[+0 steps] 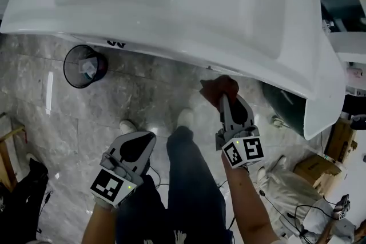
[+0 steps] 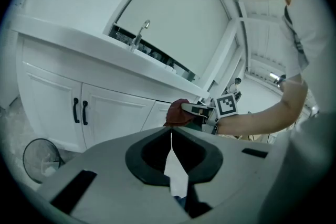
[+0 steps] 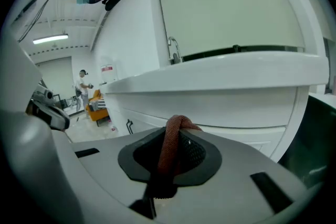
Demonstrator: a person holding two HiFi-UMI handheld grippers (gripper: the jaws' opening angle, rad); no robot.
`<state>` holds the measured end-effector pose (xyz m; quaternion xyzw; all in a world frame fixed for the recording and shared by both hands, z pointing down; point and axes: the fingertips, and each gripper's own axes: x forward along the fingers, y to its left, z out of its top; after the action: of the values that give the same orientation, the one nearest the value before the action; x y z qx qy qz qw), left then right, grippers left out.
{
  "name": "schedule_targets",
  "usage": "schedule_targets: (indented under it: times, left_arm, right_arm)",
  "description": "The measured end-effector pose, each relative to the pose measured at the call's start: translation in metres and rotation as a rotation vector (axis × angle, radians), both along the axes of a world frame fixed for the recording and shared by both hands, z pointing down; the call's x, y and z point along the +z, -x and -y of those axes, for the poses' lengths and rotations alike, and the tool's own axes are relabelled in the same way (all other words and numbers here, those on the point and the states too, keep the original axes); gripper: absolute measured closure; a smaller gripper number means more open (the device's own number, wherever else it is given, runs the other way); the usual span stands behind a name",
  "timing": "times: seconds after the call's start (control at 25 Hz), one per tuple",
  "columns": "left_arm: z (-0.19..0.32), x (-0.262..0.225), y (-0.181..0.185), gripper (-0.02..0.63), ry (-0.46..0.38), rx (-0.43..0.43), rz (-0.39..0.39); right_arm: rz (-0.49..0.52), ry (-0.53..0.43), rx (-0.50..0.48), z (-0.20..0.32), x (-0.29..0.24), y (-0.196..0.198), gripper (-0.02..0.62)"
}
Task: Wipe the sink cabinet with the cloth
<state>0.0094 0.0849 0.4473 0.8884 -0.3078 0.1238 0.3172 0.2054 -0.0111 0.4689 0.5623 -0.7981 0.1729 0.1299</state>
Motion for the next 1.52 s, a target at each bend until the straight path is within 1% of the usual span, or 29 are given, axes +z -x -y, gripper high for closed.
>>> schedule_targets:
  times: [0.16, 0.32, 0.48, 0.6, 0.72, 0.88, 1.0, 1.16, 1.36, 1.52]
  left_arm:
    - [0.004, -0.032, 0.017, 0.594, -0.043, -0.022, 0.003]
    - [0.012, -0.072, 0.038, 0.594, -0.102, -0.066, -0.021]
    - [0.006, -0.125, 0.054, 0.594, -0.152, -0.098, -0.060]
    - [0.002, -0.167, 0.060, 0.594, -0.213, -0.101, -0.057]
    - [-0.001, -0.208, 0.061, 0.594, -0.259, -0.109, -0.061]
    - [-0.006, -0.269, 0.060, 0.594, -0.289, -0.144, -0.102]
    - [-0.004, -0.313, 0.060, 0.594, -0.346, -0.158, -0.106]
    - [0.003, -0.360, 0.064, 0.594, -0.403, -0.193, -0.110]
    - [-0.001, -0.399, 0.065, 0.594, -0.476, -0.193, -0.075]
    - [0.005, -0.412, 0.076, 0.594, -0.512, -0.241, -0.077]
  right_arm:
    - [0.042, -0.006, -0.035, -0.008, -0.045, 0.028, 0.540]
    - [0.083, -0.060, -0.088, -0.010, -0.097, 0.063, 0.540]
    - [0.112, -0.103, -0.139, -0.027, -0.158, 0.088, 0.540]
    - [0.128, -0.127, -0.182, -0.041, -0.202, 0.103, 0.540]
    - [0.130, -0.160, -0.224, -0.053, -0.246, 0.113, 0.539]
    - [0.153, -0.201, -0.265, -0.062, -0.312, 0.120, 0.540]
    - [0.161, -0.247, -0.315, -0.065, -0.362, 0.130, 0.540]
    - [0.163, -0.301, -0.379, -0.071, -0.413, 0.138, 0.538]
    - [0.189, -0.368, -0.441, -0.082, -0.455, 0.145, 0.540]
    - [0.190, -0.406, -0.479, -0.076, -0.467, 0.153, 0.539]
